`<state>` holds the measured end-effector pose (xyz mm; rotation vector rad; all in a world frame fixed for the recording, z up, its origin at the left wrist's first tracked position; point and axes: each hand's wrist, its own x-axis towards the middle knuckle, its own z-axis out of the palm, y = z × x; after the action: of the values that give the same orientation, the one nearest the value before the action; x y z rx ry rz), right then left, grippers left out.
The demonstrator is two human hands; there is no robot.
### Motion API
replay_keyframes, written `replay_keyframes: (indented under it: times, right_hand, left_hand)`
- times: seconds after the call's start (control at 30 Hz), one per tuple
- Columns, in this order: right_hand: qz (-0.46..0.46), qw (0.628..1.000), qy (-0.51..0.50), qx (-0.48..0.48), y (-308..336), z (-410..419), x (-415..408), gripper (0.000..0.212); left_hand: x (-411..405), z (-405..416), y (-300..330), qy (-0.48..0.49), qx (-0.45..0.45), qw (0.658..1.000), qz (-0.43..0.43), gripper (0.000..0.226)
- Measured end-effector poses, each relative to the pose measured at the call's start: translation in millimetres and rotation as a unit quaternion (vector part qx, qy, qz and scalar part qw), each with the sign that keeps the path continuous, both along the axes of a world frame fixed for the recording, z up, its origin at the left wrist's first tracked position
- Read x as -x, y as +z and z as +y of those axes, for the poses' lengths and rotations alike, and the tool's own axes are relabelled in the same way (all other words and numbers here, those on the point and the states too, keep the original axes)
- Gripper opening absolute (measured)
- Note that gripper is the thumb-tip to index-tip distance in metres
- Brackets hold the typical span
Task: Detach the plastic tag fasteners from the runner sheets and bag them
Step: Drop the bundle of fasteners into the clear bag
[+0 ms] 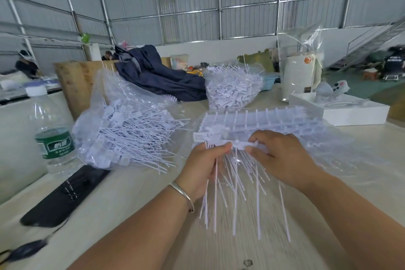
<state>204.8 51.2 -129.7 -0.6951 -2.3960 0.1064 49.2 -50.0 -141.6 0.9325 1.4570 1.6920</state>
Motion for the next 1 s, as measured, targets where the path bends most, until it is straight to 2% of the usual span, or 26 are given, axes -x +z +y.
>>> replay_keyframes:
  times: [0.1, 0.2, 0.3, 0.4, 0.47, 0.57, 0.63, 0.7, 0.87, 1.0]
  right_hand:
    - [0.053, 0.993, -0.019, 0.105, -1, 5, -4, 0.024]
    - [0.107, 0.976, 0.003, 0.189, -3, 9, -3, 0.029]
    - [0.193, 0.938, 0.077, 0.276, 2, 7, -3, 0.038]
    - [0.243, 0.898, 0.122, 0.347, 8, 7, -8, 0.036]
    - [0.247, 0.888, 0.130, 0.365, 9, 8, -10, 0.034]
    - [0.230, 0.894, 0.131, 0.362, 9, 7, -11, 0.033]
    - [0.215, 0.900, 0.126, 0.359, 8, 7, -10, 0.031]
    - [0.207, 0.897, 0.129, 0.368, 7, 8, -10, 0.033]
    - [0.212, 0.869, 0.165, 0.415, 4, 10, -9, 0.037]
    - [0.220, 0.855, 0.187, 0.431, 9, 5, -9, 0.037]
  left_hand:
    - [7, 1, 0, -0.018, 0.001, 0.998, -0.054, 0.020]
    - [6, 2, -1, -0.077, 0.011, 0.993, -0.085, 0.016]
    - [1, 2, -1, -0.141, 0.004, 0.983, -0.121, 0.017]
    - [-1, 6, -1, -0.107, -0.014, 0.988, -0.109, 0.022]
    - [0, 7, -3, -0.074, -0.013, 0.994, -0.085, 0.022]
    - [7, 8, -6, -0.050, -0.012, 0.995, -0.089, 0.041]
    - [10, 8, -6, -0.054, -0.021, 0.994, -0.090, 0.040]
    - [10, 7, -4, -0.084, -0.023, 0.990, -0.107, 0.033]
    - [9, 3, -3, -0.163, -0.017, 0.971, -0.172, 0.033]
    - [6, 0, 0, -0.185, -0.007, 0.966, -0.178, 0.031]
